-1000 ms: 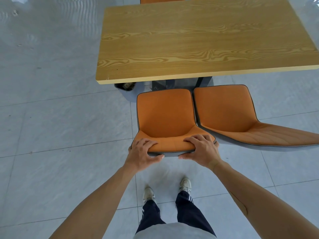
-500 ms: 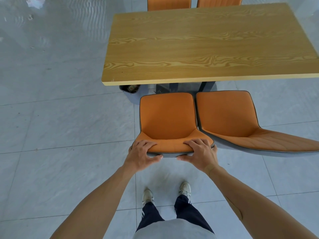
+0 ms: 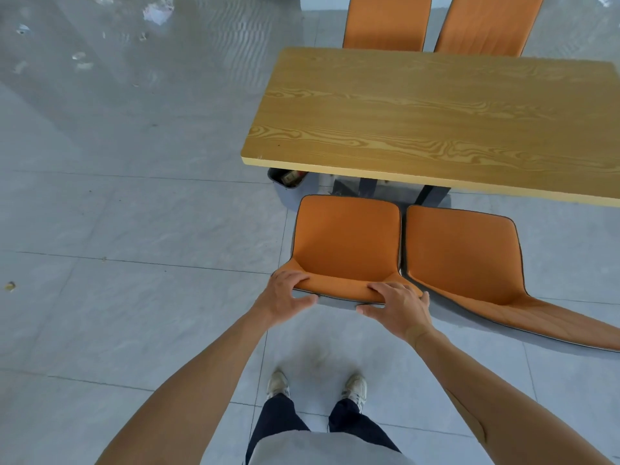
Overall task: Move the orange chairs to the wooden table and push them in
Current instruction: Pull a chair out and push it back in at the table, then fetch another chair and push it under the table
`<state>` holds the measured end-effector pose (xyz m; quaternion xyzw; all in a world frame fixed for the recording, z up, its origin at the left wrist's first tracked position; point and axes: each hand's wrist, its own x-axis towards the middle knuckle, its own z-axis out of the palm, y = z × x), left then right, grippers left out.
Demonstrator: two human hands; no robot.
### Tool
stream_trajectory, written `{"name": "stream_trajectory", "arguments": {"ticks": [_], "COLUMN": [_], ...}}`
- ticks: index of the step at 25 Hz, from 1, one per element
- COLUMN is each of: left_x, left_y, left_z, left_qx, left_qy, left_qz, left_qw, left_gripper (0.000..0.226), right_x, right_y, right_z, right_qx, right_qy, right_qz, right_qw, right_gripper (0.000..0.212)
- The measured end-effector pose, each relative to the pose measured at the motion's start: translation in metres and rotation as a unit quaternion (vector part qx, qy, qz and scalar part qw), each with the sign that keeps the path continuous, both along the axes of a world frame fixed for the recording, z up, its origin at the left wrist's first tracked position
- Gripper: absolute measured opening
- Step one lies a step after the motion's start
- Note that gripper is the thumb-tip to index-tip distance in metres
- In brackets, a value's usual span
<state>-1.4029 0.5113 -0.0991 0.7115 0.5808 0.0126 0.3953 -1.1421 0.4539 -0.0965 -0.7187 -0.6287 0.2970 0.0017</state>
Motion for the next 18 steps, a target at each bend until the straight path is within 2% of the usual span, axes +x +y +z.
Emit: {"name": "stream_trajectory", "arguments": {"ticks": [5,9,14,18], "left_x": [-0.029,-0.075,-0.187,-0.292], "left_y": [-0.004,-0.001,0.011,0.028], "left_z": [0.005,0.011,0.025,0.045], "left_qx": [-0.004,-0.043,-0.049,-0.012], "left_qy": [-0.037,-0.053,-0.107,-0.122], "left_qz": [0.023,0.078,0.171,0.240], "left_qw": [0.999,0.995,0.978,0.963], "left_gripper": [0.058,0.055,0.049,0.045], "right_x": [-0.025,-0.078,-0.185,-0.280], "right_y": [0.024,0.047,0.092,0.134], "right_z": [0.017,0.030,0.045,0.069], "right_qx": [-0.016,-0.021,-0.035,-0.001], "right_qy": [0.054,0.082,0.110,0.137], "right_qz": [0.037,0.093,0.146,0.185], "right_qw": [0.998,0.992,0.983,0.973], "right_gripper": [0.048,0.028,0.043,0.052]}}
